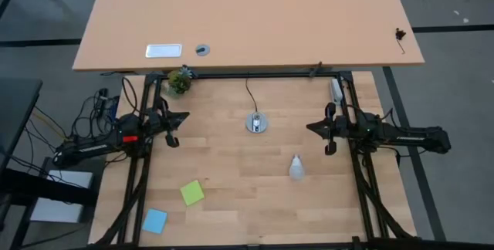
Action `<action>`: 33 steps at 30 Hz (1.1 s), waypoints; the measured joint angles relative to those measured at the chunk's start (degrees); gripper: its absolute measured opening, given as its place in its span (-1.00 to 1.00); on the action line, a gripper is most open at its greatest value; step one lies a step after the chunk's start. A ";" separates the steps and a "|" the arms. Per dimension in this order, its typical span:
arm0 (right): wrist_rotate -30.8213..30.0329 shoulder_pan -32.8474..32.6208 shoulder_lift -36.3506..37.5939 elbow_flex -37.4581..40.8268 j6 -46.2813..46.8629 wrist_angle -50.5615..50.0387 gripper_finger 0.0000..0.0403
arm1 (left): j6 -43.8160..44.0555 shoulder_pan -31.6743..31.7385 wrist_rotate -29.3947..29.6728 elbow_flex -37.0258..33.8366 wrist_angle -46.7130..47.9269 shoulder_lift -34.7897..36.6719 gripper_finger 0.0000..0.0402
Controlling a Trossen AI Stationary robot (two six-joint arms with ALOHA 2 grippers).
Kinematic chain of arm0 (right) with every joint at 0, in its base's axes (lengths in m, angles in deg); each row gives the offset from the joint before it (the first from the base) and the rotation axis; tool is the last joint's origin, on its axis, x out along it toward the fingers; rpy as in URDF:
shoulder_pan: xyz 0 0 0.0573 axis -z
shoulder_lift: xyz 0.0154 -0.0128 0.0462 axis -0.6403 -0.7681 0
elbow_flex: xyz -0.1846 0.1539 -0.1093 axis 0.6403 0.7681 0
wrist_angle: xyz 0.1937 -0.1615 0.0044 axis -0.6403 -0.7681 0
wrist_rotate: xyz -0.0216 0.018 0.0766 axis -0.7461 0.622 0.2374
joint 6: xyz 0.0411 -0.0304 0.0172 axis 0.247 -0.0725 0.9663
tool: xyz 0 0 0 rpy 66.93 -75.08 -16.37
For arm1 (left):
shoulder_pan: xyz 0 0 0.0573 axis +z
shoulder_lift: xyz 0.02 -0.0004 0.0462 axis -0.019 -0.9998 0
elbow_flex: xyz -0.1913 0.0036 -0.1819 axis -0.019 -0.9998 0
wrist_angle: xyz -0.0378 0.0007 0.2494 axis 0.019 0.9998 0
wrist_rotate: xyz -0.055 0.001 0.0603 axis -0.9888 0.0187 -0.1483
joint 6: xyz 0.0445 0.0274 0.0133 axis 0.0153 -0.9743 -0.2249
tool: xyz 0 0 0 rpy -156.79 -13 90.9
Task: Screw lightbulb
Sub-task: Insert the lightbulb into the lamp
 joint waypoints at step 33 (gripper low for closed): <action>-14.28 0.31 -21.68 -11.75 40.00 -7.32 -0.60 | 0.00 -0.01 0.01 0.00 0.00 0.01 -0.94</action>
